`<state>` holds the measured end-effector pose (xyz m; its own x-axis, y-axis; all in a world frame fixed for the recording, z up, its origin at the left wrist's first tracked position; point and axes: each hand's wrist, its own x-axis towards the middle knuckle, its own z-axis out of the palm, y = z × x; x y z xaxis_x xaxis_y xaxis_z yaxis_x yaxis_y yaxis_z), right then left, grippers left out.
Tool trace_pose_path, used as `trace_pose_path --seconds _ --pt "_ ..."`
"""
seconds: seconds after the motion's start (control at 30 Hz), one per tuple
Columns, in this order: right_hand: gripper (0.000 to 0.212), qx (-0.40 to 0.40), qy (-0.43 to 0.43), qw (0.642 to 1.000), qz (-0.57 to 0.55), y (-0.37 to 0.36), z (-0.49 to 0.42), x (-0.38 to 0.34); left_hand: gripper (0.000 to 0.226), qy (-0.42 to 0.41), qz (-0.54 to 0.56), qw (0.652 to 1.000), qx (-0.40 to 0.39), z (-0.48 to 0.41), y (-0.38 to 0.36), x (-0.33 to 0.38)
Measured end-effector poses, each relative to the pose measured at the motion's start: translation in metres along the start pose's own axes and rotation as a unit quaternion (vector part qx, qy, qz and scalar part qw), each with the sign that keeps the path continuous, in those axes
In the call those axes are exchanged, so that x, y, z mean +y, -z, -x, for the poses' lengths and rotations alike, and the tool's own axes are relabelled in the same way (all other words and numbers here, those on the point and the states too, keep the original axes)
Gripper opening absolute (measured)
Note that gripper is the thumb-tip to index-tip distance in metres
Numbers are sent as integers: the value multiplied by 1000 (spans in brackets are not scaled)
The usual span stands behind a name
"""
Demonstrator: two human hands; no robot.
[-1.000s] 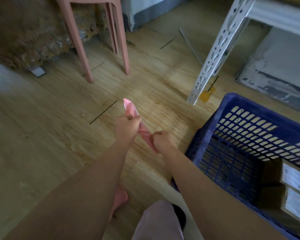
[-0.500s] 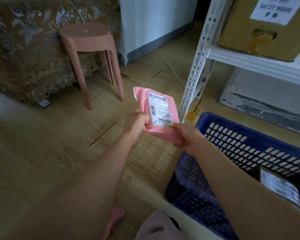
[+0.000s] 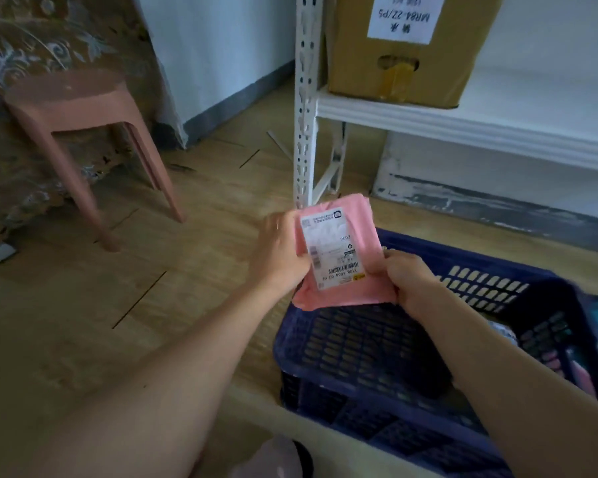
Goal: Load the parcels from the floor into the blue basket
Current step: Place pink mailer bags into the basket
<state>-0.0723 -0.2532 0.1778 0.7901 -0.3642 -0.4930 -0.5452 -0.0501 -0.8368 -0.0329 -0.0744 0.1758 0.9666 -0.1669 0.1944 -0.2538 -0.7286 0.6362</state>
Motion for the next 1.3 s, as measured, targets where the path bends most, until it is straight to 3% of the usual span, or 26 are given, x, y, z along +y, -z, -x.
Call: trace_pose_path --seconds 0.1,0.23,0.3,0.43,0.57,0.63,0.7,0.83,0.93,0.97,1.07,1.17,1.3 --pt "28 49 49 993 94 37 3 2 77 -113 -42 993 -6 -9 -19 30" --pt "25 79 93 963 242 70 -1 12 85 -240 -198 937 -160 -16 -49 71" --pt "27 67 91 947 300 80 -3 16 76 -257 -273 905 -201 -21 -65 82" --pt "23 71 113 943 305 98 -8 25 30 -277 -357 862 -230 -25 -96 101" --pt "38 147 99 962 207 108 -23 48 14 -147 -253 925 -241 -13 -131 84" --pt "59 161 63 969 175 109 -31 61 12 -17 -164 950 -265 -10 -148 63" --pt "68 164 8 978 129 107 -43 76 17 116 -49 950 -284 -12 -157 46" --pt "35 129 -86 986 56 91 -69 105 16 216 146 917 -303 -18 -164 18" --pt "21 106 -126 985 -46 77 -92 118 20 251 178 884 -351 -18 -171 1" --pt "16 116 -125 984 -45 74 -99 122 24 263 186 877 -357 -19 -174 -3" --pt "27 196 -113 974 6 66 -119 134 28 302 193 865 -351 -22 -186 -19" --pt "23 231 -128 964 -22 58 -134 150 31 368 159 861 -313 -26 -201 -40" --pt "25 172 -186 967 42 47 -155 174 46 409 101 866 -269 -31 -218 -66"
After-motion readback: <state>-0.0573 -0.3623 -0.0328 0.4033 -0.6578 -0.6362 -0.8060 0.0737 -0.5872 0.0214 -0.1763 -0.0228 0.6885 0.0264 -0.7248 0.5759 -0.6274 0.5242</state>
